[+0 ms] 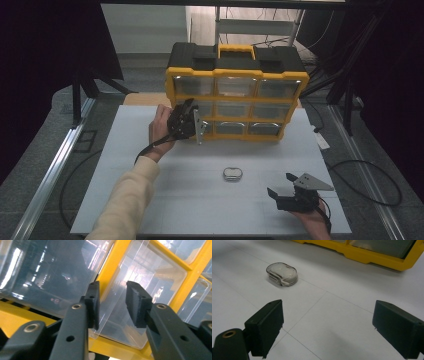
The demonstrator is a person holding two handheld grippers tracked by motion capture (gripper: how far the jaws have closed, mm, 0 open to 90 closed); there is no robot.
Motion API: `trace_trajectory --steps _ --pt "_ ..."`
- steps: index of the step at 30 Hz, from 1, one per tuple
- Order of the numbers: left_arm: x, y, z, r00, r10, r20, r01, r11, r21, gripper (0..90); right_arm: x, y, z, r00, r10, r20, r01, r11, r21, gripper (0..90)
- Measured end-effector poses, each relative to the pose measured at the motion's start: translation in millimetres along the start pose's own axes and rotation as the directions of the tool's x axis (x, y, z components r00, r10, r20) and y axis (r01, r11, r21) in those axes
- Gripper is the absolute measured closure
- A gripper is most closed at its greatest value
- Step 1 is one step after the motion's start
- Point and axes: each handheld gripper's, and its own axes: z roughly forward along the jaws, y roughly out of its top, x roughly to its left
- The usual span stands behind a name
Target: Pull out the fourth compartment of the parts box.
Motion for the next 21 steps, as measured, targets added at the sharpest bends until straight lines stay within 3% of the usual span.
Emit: trace_trajectory --steps 13,21 --pt "-1.5 -0.9 1.4 0.9999 0.006 -0.009 -0.006 1.0 0.001 64.6 0.1 0.0 0.2 1.0 -0.001 0.0 0.001 1.0 0.001 10.6" --pt "-4.6 -1.0 2.9 0.999 0.033 -0.031 -0.033 0.9994 0.014 62.9 -0.1 0.0 0.1 1.0 -0.002 -0.001 0.002 1.0 0.002 10.6"
